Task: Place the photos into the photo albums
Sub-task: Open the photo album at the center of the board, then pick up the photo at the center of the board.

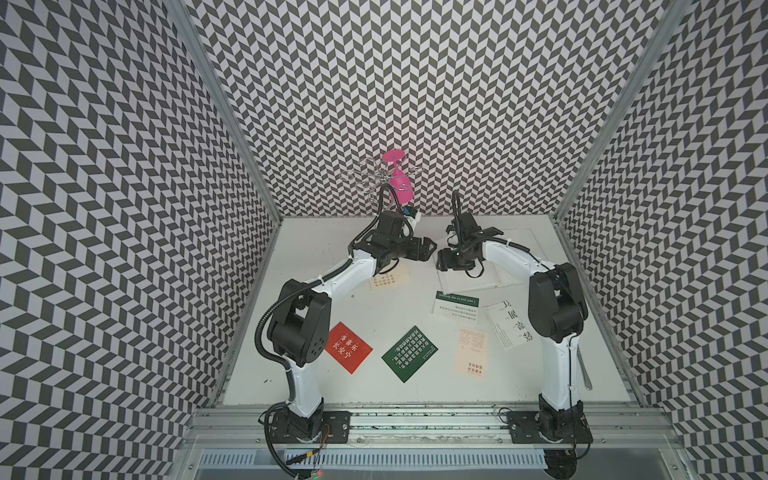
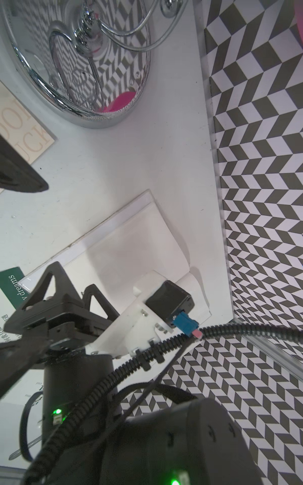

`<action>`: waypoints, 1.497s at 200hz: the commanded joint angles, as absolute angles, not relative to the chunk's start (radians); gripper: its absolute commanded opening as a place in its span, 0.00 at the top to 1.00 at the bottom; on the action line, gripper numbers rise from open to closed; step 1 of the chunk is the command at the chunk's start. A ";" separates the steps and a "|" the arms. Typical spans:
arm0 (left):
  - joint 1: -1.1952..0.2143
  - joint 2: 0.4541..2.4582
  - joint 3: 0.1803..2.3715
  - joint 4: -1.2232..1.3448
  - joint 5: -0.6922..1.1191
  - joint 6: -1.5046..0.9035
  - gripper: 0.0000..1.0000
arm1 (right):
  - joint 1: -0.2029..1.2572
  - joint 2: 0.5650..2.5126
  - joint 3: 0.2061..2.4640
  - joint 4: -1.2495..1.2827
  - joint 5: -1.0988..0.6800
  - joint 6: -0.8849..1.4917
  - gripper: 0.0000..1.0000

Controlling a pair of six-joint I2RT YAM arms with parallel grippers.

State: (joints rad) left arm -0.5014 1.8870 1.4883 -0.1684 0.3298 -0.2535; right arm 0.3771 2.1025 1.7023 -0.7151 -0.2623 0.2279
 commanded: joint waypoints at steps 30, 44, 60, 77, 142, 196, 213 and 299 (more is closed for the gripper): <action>-0.511 1.860 1.472 -0.161 0.332 -0.243 0.14 | 0.322 1.940 1.578 -0.491 -0.477 0.350 0.31; -0.525 1.874 1.484 -0.174 0.344 -0.234 0.14 | 0.279 1.875 1.491 -0.437 -0.438 0.378 0.32; -0.542 1.885 1.493 -0.184 0.342 -0.229 0.14 | 0.210 1.821 1.398 -0.397 -0.367 0.392 0.33; -0.566 1.901 1.492 -0.188 0.344 -0.228 0.14 | 0.135 1.804 1.334 -0.400 -0.342 0.381 0.33; -0.666 2.054 1.542 -0.261 0.385 -0.248 0.14 | 0.093 1.768 1.134 -0.333 -0.314 0.370 0.34; -0.644 2.013 1.391 -0.208 0.478 -0.341 0.16 | 0.098 1.731 1.028 -0.294 -0.429 0.366 0.38; -0.656 1.985 1.332 -0.174 0.521 -0.357 0.17 | 0.098 1.736 1.009 -0.295 -0.486 0.356 0.40; -0.684 1.923 1.275 -0.144 0.587 -0.317 0.21 | 0.102 1.756 0.934 -0.259 -0.621 0.352 0.45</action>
